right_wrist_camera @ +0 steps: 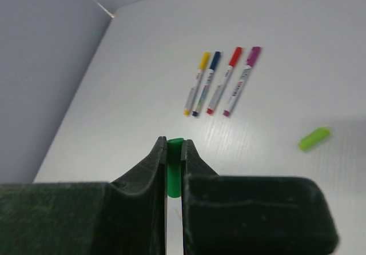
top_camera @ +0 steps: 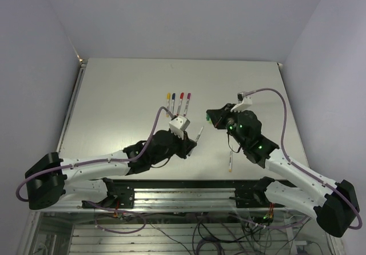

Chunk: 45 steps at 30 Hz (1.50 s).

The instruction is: Insert the pens into the pen caps

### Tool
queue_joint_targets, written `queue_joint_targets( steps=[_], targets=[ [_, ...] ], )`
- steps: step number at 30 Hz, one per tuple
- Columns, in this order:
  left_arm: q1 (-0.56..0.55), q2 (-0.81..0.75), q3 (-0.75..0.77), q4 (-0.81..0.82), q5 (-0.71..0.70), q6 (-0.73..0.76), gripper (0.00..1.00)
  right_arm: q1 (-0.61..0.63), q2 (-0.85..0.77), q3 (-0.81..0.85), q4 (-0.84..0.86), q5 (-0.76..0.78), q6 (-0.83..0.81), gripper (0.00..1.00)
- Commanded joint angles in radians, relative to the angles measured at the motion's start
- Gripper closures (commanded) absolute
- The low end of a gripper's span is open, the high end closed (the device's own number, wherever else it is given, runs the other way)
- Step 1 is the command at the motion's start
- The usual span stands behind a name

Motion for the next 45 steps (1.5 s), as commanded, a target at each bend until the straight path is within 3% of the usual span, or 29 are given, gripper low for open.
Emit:
queue_joint_targets(
  steps=[1, 26, 45],
  targets=[
    [0.002, -0.057, -0.021, 0.163, 0.009, -0.021, 0.93, 0.032, -0.04, -0.051, 0.169, 0.006, 0.033, 1.0],
    [0.002, -0.06, -0.029, 0.222, -0.023, -0.052, 0.93, 0.053, -0.099, -0.221, 0.582, -0.017, 0.215, 1.0],
    [0.002, -0.074, -0.044, 0.241, -0.043, -0.061, 0.93, 0.059, -0.085, -0.215, 0.561, -0.055, 0.202, 1.0]
  ],
)
